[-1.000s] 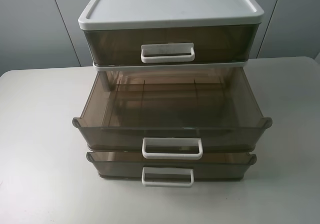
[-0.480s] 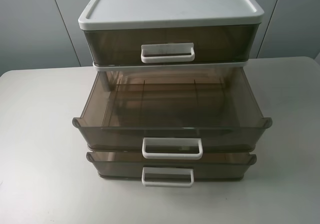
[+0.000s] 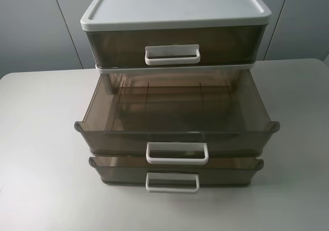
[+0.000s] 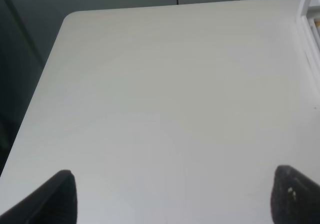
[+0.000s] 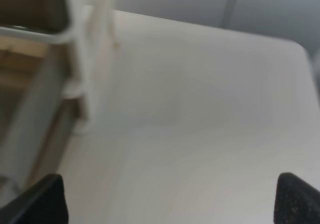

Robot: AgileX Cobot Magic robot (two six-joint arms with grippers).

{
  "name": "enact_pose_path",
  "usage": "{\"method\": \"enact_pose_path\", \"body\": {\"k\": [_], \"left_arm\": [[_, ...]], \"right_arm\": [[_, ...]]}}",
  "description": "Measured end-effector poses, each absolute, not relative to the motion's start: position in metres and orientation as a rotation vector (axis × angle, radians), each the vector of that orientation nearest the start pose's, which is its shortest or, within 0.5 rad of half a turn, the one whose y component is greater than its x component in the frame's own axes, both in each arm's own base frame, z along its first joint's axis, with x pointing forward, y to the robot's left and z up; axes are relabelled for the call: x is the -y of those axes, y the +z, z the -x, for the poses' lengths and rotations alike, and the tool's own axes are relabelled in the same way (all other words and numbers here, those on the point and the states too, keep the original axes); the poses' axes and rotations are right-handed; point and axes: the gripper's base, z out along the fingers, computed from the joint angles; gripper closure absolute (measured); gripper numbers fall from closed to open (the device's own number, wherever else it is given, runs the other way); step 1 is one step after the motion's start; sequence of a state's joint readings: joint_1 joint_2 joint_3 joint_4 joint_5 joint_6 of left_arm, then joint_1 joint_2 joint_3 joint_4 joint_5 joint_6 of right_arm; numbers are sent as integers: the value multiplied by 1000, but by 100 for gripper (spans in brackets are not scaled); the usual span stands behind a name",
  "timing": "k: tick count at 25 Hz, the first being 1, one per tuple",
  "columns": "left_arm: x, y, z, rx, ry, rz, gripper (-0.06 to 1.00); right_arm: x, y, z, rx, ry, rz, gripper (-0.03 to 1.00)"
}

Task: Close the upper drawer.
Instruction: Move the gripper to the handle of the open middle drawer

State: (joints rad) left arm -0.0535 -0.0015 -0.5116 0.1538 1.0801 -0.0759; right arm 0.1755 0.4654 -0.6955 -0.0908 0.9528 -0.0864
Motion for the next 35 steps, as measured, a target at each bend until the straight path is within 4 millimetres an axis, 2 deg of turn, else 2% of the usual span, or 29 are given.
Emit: {"method": "enact_pose_path", "body": {"k": [5,8,10,17,21,27,35], "left_arm": [[-13,280,7,-2042,103,33,20],[-13,280,7,-2042,103,33,20],[-13,280,7,-2042,103,33,20],[-13,280,7,-2042,103,33,20],[-13,280,7,-2042,103,33,20],[-13,280,7,-2042,103,33,20],[-13,280,7,-2042,103,33,20]], "right_arm": [[-43,348,-112,-2205,52,648,34],[-73,355,-122,-2162,122,883,34],[-92,355,-122,-2136,173,1040,34],[-146,333,-110,-2084,356,1504,34],[-166,319,-108,-2092,373,1627,34],[-190,296,-114,-2170,478,1708,34],[-213,273,-112,-2170,542,1859,34]]}}
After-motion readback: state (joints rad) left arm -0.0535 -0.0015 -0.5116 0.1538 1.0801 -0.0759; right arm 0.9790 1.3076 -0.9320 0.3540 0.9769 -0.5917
